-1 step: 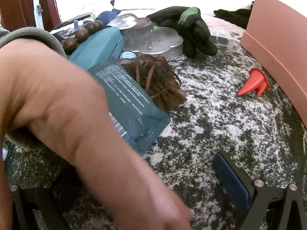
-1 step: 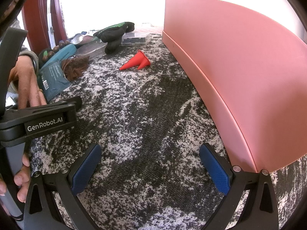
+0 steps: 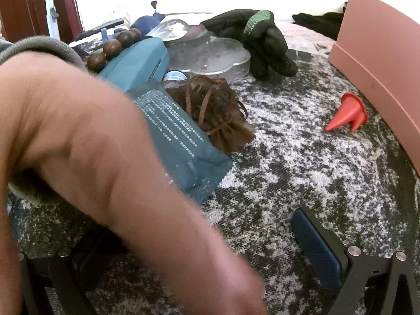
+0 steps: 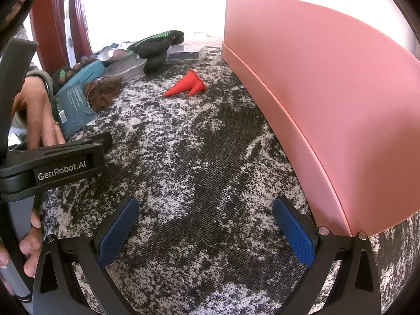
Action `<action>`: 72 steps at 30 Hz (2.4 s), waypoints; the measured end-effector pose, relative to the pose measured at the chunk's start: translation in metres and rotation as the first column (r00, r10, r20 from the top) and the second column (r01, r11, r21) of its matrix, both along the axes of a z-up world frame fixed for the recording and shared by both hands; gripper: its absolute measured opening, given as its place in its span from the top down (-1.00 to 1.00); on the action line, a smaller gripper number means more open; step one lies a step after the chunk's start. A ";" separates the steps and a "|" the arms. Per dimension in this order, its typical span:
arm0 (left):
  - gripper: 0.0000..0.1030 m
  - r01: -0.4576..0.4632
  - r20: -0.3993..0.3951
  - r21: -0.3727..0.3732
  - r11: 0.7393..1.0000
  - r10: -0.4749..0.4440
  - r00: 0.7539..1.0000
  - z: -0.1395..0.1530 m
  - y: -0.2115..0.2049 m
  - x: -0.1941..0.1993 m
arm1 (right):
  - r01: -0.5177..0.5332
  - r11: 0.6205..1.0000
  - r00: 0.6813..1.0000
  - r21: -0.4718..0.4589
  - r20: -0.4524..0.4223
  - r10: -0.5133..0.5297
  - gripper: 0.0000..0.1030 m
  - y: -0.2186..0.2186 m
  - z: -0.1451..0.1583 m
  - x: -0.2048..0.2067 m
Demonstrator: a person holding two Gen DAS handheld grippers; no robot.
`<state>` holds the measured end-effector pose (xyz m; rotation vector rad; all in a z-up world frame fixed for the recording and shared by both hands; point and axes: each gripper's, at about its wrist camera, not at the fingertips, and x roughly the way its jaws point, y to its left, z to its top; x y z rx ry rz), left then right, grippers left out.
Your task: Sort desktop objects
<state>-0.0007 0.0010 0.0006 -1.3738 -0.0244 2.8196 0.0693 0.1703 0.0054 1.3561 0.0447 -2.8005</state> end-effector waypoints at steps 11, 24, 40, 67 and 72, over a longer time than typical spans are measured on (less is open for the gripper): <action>-1.00 -0.014 -0.020 0.004 1.000 0.014 1.000 0.009 0.003 0.003 | 0.005 0.998 0.999 0.065 -0.046 -0.002 -1.00 -0.011 0.014 0.011; -1.00 -0.073 -0.265 -0.037 0.997 0.061 0.962 0.132 -0.032 0.089 | -0.032 0.999 0.947 0.034 -0.318 0.041 -1.00 -0.047 0.141 0.081; -1.00 -0.044 -0.311 -0.050 0.998 0.027 0.950 0.163 -0.052 0.124 | -0.014 0.982 0.956 -0.191 -0.291 -0.043 -1.00 -0.034 0.205 0.112; -1.00 -0.051 -0.296 -0.019 0.999 0.044 0.954 0.158 -0.057 0.119 | 0.047 0.984 0.955 -0.174 -0.282 -0.095 -1.00 -0.015 0.193 0.103; -1.00 -0.052 -0.311 -0.016 0.998 0.045 0.949 0.161 -0.058 0.121 | 0.052 0.985 0.954 -0.163 -0.282 -0.097 -1.00 -0.015 0.193 0.103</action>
